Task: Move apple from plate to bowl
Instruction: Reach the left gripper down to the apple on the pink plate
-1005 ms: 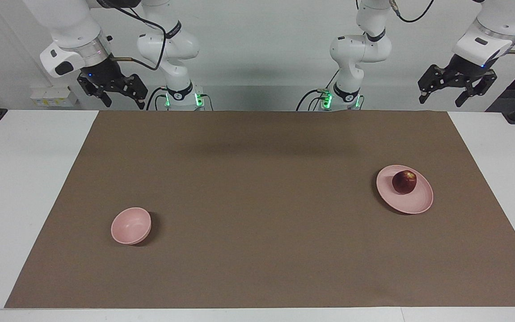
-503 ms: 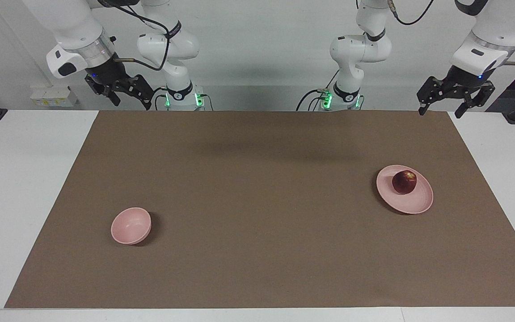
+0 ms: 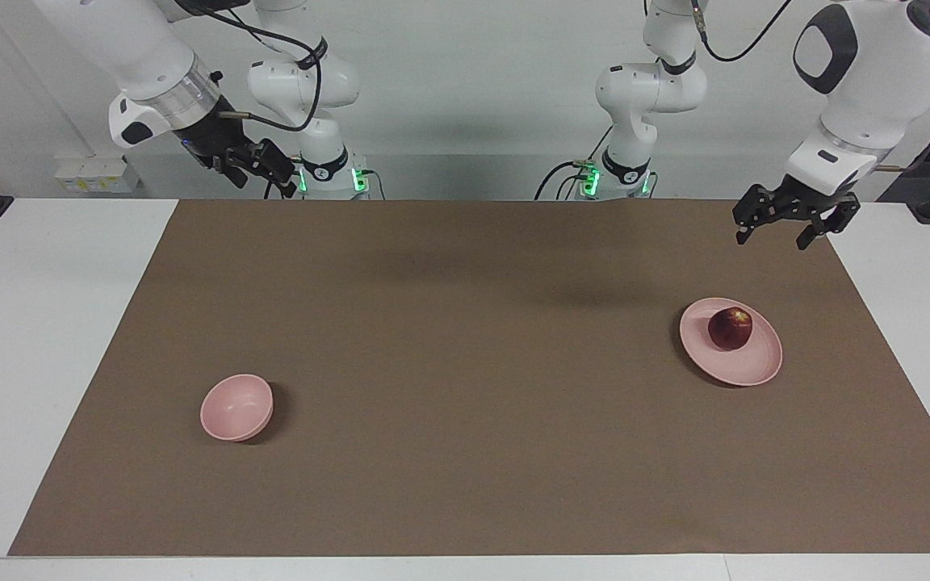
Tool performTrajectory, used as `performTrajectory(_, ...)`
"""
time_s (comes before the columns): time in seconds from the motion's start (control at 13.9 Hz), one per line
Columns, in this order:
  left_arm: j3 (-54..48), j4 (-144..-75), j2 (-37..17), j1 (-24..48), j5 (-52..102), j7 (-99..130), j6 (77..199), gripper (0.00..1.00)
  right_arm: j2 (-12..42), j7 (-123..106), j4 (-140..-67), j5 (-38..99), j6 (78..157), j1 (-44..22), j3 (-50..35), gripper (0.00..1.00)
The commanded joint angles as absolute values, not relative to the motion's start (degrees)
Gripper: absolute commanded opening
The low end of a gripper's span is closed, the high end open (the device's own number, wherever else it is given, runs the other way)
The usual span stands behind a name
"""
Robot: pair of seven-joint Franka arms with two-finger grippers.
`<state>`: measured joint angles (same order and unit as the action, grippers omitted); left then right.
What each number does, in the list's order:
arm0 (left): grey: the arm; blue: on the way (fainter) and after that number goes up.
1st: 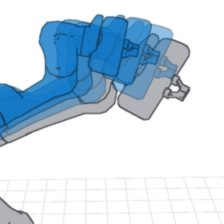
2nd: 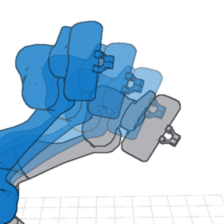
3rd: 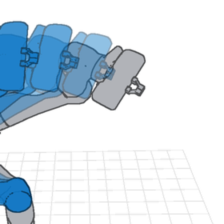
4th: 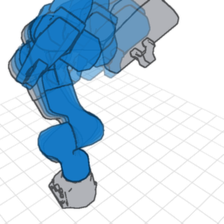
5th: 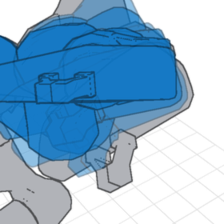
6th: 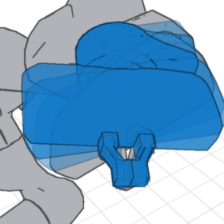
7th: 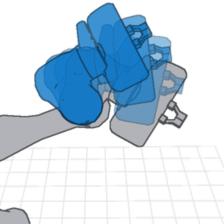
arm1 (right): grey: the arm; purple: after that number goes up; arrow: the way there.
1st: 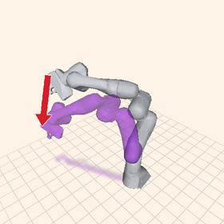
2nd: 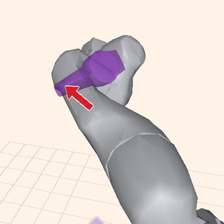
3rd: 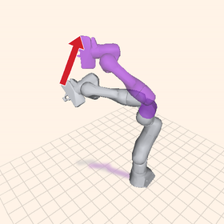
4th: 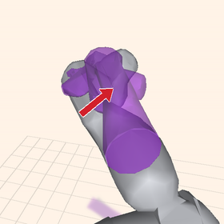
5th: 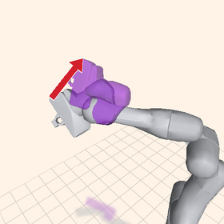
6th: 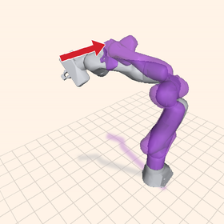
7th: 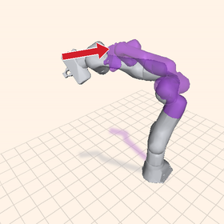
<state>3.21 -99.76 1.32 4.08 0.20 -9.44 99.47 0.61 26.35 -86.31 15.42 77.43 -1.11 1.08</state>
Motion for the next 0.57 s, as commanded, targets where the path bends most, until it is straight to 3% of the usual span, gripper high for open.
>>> performTrajectory(0.0, 3.8, -110.3, 5.5, 2.7, 0.9, -12.6, 107.4, 1.0, 0.1, 31.0, -88.7, 20.0, 77.3, -0.4, 0.9, 1.0)
performTrajectory(0.5, 3.8, -123.0, 2.8, -1.4, 0.9, -17.5, 126.3, 1.0, 1.4, 44.5, -94.6, 33.0, 82.3, -0.8, 0.9, 1.0)
